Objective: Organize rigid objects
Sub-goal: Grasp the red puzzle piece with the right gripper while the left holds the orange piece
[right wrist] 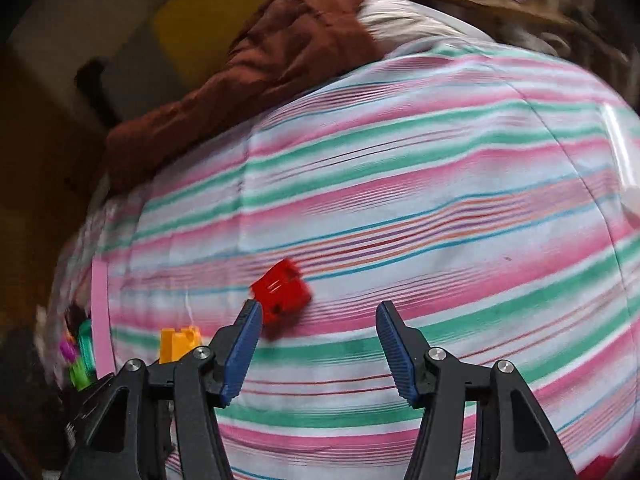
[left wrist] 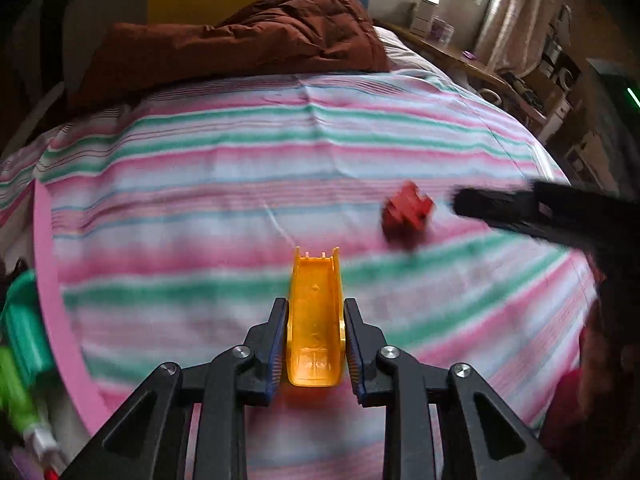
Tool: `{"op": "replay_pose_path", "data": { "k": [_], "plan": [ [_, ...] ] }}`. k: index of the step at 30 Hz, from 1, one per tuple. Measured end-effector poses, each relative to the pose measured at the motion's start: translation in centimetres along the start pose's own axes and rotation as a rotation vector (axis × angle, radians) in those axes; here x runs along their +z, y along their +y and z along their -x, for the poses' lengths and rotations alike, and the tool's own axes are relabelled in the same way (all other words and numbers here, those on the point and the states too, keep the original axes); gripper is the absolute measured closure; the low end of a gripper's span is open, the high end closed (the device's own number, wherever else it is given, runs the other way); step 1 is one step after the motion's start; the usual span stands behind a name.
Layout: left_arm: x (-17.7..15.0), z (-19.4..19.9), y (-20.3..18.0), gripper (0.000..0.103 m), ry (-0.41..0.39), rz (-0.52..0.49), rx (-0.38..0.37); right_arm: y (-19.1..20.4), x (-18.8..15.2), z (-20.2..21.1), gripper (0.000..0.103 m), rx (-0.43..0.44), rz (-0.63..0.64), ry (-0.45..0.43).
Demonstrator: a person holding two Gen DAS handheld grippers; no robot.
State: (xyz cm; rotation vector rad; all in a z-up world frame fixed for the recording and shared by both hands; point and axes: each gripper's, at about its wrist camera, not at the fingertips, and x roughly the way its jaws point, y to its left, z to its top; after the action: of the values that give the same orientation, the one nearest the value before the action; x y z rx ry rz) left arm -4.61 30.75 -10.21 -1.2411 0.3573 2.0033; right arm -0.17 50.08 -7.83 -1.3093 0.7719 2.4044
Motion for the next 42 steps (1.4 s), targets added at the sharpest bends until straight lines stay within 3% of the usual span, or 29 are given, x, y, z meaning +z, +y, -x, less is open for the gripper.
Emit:
{"op": "replay_pose_path", "data": {
  "k": [4, 7, 10, 12, 14, 23, 31, 42],
  "plan": [
    [-2.0, 1.1, -0.3, 0.077, -0.022, -0.004, 0.011, 2.7, -0.4, -1.3, 0.043, -0.016, 0.132, 0.040],
    [-2.8, 1.5, -0.3, 0.077, -0.025, 0.001, 0.002, 4.3, 0.1, -2.9, 0.034, -0.039, 0.215, 0.082],
    [-2.9, 1.6, -0.2, 0.077, -0.028, 0.003, -0.003, 5.3, 0.8, -4.4, 0.032, -0.085, 0.279, 0.102],
    [-2.9, 1.5, -0.2, 0.077, -0.028, 0.005, -0.006, 5.5, 1.1, -5.5, 0.039, -0.125, 0.311, 0.119],
    [-3.1, 1.6, 0.0, 0.077, -0.028, -0.002, -0.005, 5.6, 0.9, -5.3, 0.055, -0.149, 0.345, 0.117],
    [-3.7, 1.8, -0.3, 0.077, -0.052, -0.020, 0.016, 4.9, -3.9, -3.2, 0.055, -0.049, 0.398, 0.117],
    [-4.5, 3.0, -0.3, 0.077, -0.059, -0.008, 0.035, 5.3, -4.2, -3.4, 0.054, -0.053, 0.449, 0.097],
    [-4.2, 8.2, -0.7, 0.077, -0.166, -0.018, 0.045, 6.0, -4.2, -3.6, 0.054, -0.092, 0.504, 0.061]
  ]
}}
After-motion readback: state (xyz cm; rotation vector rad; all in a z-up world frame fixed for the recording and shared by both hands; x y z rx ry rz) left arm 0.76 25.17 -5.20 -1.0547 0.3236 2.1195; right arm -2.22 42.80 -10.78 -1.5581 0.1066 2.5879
